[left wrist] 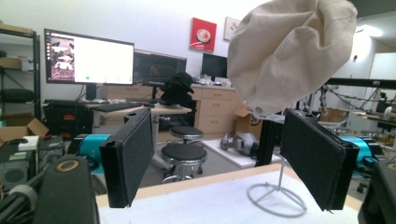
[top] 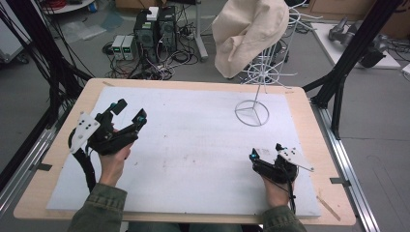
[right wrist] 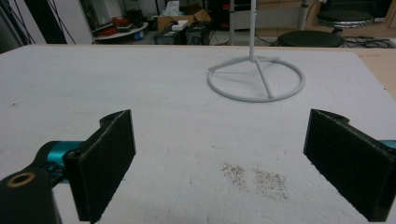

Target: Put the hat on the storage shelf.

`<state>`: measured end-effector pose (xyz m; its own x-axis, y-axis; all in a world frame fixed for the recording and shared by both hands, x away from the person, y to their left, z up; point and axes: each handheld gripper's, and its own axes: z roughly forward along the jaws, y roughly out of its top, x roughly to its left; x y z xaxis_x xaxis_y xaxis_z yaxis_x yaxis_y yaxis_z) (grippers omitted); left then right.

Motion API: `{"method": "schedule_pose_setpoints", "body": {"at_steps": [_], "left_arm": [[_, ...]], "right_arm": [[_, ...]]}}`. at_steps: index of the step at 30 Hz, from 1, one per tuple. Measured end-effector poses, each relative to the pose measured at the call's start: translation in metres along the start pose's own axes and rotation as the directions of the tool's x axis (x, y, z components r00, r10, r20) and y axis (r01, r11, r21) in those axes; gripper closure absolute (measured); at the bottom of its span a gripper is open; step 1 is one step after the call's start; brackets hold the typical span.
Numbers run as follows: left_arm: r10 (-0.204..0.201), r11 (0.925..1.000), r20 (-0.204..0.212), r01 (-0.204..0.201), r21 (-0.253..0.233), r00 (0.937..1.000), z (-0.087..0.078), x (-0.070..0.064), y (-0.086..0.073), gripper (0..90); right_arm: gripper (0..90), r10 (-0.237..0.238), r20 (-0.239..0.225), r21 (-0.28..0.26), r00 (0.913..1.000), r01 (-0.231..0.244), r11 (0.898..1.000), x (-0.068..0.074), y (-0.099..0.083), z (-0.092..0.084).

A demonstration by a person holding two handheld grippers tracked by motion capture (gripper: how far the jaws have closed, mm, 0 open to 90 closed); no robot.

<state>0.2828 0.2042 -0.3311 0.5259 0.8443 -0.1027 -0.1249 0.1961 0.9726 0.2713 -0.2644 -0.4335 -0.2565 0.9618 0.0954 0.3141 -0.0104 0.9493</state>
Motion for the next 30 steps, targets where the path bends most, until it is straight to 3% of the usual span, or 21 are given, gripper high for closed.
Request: {"method": "schedule_pose_setpoints", "body": {"at_steps": [4, 9, 17, 20, 25, 30], "left_arm": [[-0.021, 0.9996, -0.025, 0.022, 0.017, 0.9995, -0.013, 0.007, -0.004, 24.4], [0.002, 0.999, -0.081, 0.002, 0.046, 0.9967, -0.027, 0.016, -0.011, 22.9], [0.01, 0.9988, -0.184, -0.001, 0.048, 0.9828, -0.049, 0.032, -0.019, 22.3], [0.027, 0.9987, -0.229, -0.016, 0.048, 0.9732, -0.058, 0.037, -0.022, 22.6], [0.014, 0.9991, -0.305, -0.001, 0.043, 0.9522, -0.072, 0.048, -0.031, 22.7], [0.059, 0.9969, -0.36, -0.036, 0.07, 0.9309, -0.083, 0.053, -0.041, 23.9]], "right_arm": [[7.9, -0.005, 0.003, 0.0, 1.0, 0.005, 1.0, 0.0, 0.0, 0.0], [7.9, -0.005, 0.012, -0.006, 0.9999, 0.005, 1.0, 0.001, 0.0, -0.001], [7.9, -0.003, 0.033, -0.035, 0.9994, 0.004, 0.999, 0.002, 0.001, -0.004], [7.9, 0.004, 0.038, -0.038, 0.9993, -0.002, 0.999, 0.003, 0.001, -0.006], [7.9, -0.005, 0.045, -0.052, 0.999, 0.008, 0.999, 0.003, 0.001, -0.007], [7.9, -0.008, 0.051, -0.044, 0.9987, 0.01, 0.999, 0.004, 0.0, -0.007]]}}
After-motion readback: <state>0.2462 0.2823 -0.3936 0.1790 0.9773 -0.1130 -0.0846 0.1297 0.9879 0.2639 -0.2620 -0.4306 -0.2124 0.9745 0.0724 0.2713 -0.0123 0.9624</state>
